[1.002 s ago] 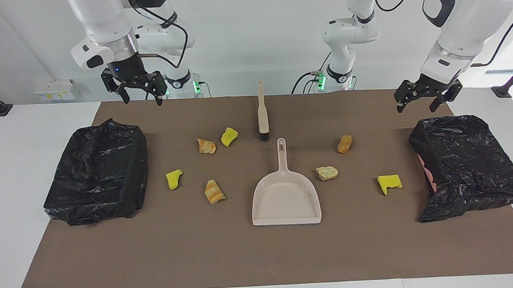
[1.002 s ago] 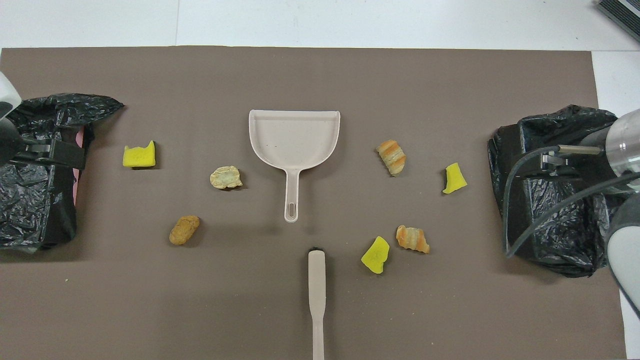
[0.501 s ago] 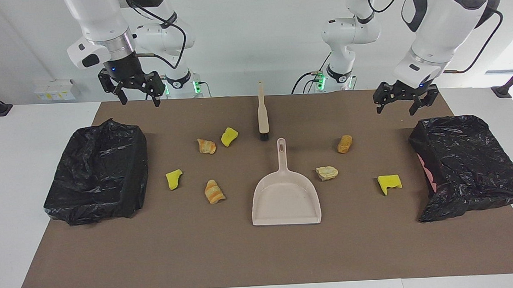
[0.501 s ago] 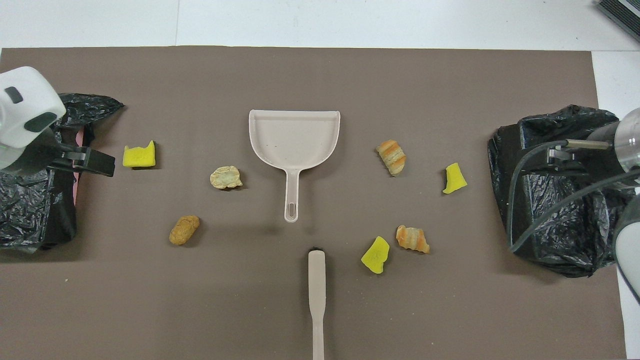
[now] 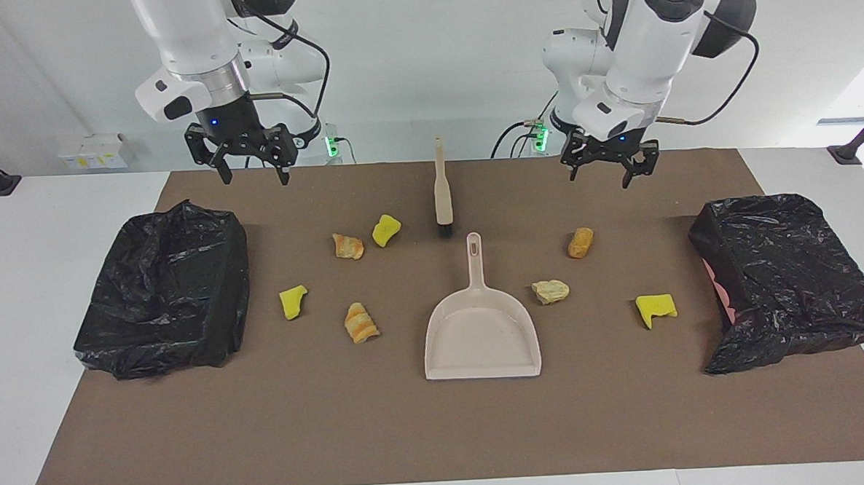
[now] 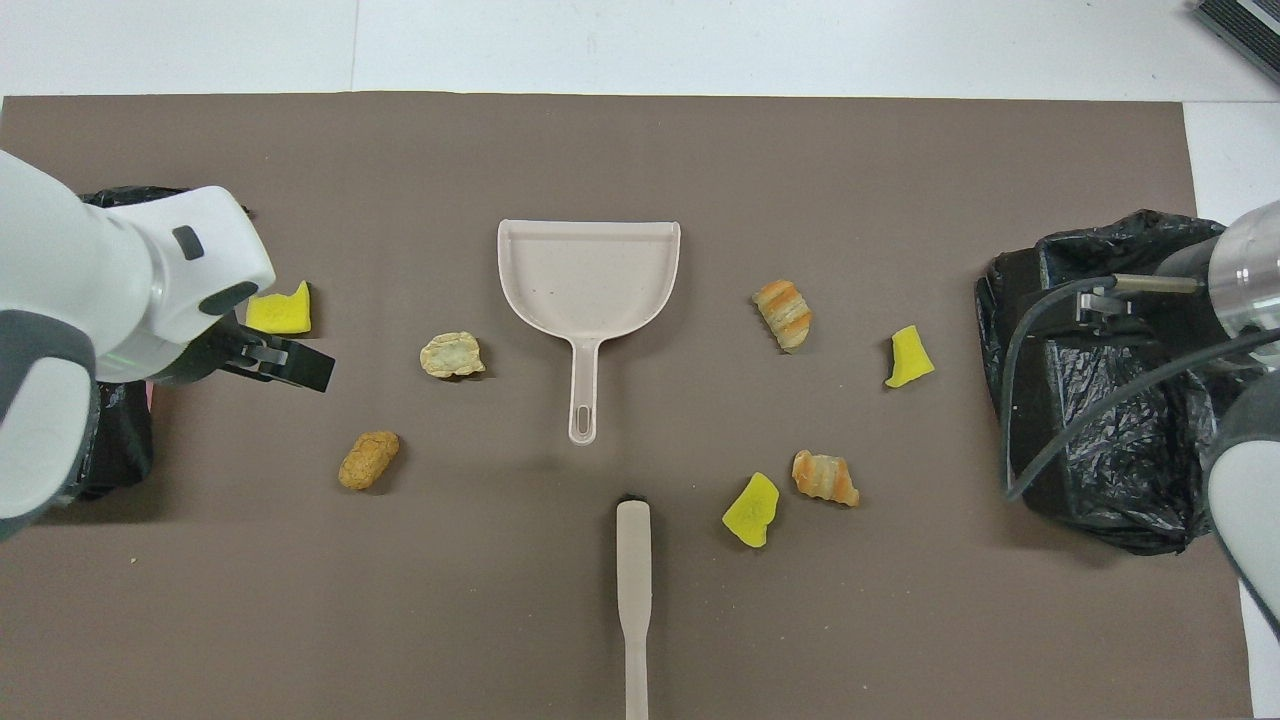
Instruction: Sweep and dump trash in bin
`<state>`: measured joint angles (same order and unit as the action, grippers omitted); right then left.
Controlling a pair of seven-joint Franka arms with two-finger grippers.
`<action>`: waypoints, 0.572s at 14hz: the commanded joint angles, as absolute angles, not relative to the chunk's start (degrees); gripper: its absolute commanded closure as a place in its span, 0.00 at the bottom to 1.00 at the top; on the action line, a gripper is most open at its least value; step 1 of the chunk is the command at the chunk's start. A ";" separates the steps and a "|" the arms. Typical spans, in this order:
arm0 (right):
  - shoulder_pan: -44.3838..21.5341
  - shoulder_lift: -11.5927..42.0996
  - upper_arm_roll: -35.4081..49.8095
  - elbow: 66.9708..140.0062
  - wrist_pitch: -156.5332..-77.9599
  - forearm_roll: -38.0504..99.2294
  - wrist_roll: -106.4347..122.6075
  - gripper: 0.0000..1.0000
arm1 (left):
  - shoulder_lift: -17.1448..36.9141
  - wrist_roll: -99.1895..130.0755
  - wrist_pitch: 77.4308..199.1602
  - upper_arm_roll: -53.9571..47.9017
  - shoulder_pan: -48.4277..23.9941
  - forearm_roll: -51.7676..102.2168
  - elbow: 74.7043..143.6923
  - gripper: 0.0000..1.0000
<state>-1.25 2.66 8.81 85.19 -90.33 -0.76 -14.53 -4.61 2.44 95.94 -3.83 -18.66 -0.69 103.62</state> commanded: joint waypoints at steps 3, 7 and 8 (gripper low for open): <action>-5.08 11.50 9.14 76.39 -90.96 -1.31 -20.37 0.00 | -10.97 4.57 101.33 -2.90 -25.65 1.67 114.15 0.00; -10.27 18.26 9.23 71.74 -93.51 -3.52 -27.58 0.00 | -13.71 5.88 104.85 -2.90 -34.17 1.76 122.07 0.00; -12.11 20.80 9.14 69.28 -93.52 -3.52 -29.77 0.00 | -13.71 8.06 105.98 -2.90 -36.19 1.84 123.39 0.00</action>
<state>-10.02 15.25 8.95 75.90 -93.87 -2.29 -25.90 -10.96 5.57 102.50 -3.99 -31.95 1.51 117.95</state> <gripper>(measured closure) 0.000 0.000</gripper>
